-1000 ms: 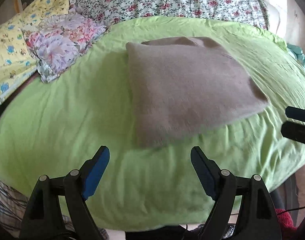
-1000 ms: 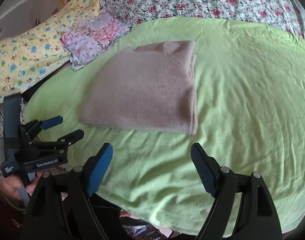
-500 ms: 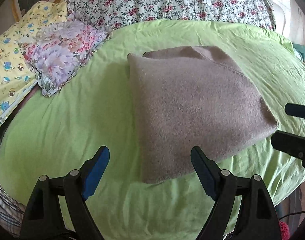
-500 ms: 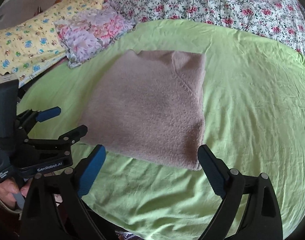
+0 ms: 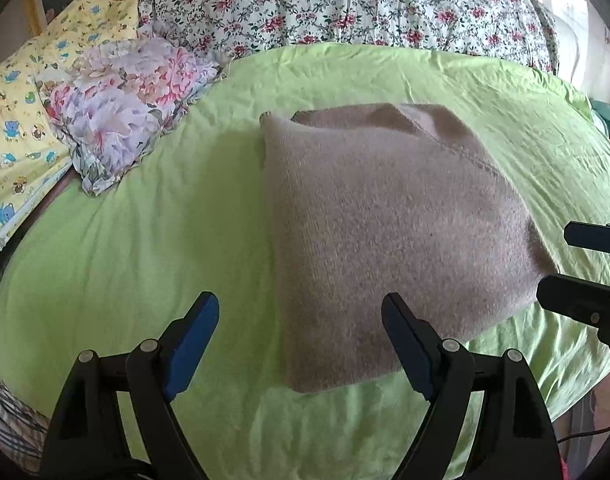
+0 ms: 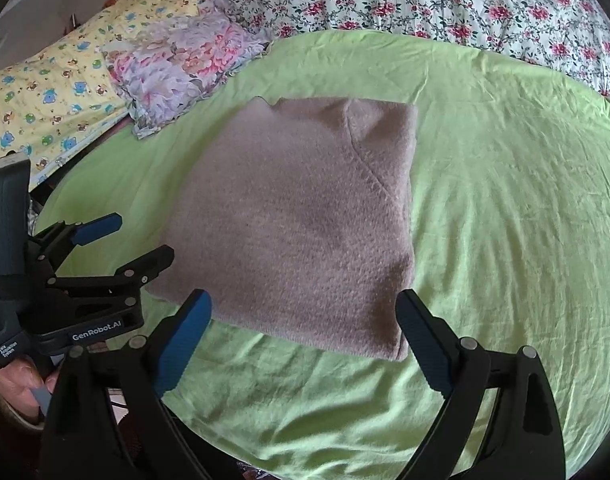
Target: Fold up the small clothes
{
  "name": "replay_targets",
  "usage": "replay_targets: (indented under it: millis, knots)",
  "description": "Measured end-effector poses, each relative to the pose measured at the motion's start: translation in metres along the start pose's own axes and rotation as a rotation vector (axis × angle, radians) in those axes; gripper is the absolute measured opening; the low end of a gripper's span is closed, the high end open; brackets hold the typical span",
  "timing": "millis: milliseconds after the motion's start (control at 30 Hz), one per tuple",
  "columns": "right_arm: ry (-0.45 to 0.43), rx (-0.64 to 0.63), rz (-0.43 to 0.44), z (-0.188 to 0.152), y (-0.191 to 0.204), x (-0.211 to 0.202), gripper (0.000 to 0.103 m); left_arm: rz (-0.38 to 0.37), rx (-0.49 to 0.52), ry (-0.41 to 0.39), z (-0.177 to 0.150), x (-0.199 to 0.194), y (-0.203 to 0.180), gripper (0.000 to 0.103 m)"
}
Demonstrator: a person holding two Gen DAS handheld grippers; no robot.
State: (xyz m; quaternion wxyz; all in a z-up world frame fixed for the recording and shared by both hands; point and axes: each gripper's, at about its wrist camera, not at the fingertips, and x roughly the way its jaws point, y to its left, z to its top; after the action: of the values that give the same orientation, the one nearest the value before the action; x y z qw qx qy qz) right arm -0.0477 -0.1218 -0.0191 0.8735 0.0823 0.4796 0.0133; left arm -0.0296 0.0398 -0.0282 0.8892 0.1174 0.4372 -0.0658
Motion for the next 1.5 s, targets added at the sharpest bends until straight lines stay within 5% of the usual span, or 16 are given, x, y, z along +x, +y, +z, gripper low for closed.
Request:
replay_targets:
  millis: [1500]
  knots:
    - [0.022, -0.014, 0.011, 0.026, 0.003, 0.012, 0.093, -0.033, -0.033, 0.018, 0.017, 0.010, 0.002, 0.084]
